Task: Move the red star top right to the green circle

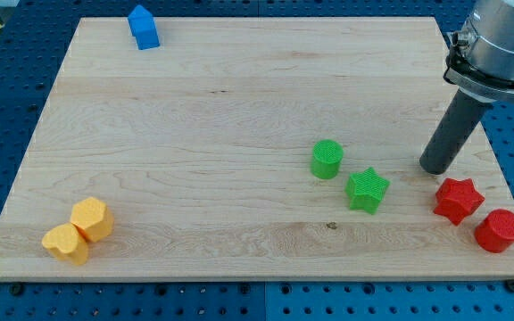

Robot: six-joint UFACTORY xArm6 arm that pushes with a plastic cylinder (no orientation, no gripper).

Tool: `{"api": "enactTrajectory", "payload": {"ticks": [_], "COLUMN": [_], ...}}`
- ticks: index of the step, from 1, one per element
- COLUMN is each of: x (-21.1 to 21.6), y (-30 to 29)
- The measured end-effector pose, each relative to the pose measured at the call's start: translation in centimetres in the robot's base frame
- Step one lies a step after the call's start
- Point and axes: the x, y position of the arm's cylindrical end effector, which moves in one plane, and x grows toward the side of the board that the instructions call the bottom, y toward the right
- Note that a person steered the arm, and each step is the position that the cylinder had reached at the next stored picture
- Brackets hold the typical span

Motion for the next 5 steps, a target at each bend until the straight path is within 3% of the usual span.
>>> {"api": "enactTrajectory", "payload": {"ticks": [3, 5], "x": [0.5, 3.3], "y": [-2.1, -3.0]}}
